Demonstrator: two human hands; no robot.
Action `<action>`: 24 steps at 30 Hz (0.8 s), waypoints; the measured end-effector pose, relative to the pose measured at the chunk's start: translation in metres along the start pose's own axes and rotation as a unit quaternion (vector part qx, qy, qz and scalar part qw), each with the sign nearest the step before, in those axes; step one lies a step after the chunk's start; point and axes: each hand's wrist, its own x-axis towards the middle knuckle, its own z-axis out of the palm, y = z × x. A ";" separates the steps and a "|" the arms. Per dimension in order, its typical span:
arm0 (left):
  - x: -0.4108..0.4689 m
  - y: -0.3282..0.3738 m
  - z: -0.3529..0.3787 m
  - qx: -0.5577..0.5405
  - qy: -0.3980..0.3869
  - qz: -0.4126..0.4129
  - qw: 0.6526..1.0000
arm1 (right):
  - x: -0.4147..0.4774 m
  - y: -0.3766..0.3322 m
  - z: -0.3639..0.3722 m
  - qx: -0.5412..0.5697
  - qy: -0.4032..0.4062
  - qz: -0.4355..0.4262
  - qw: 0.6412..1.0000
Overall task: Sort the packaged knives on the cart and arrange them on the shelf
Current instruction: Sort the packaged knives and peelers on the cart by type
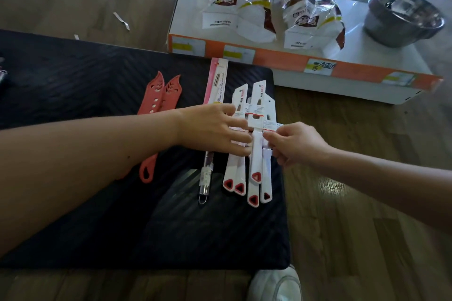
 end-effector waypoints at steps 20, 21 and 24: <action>-0.042 -0.010 -0.026 0.035 -0.199 -0.253 0.946 | 0.031 -0.062 0.019 -0.098 0.041 -0.152 0.983; -0.045 -0.009 -0.028 0.044 -0.230 -0.268 0.935 | 0.032 -0.070 0.024 -0.110 0.035 -0.163 0.980; -0.062 -0.007 -0.037 0.055 -0.294 -0.316 0.900 | 0.035 -0.093 0.039 -0.147 0.010 -0.187 0.971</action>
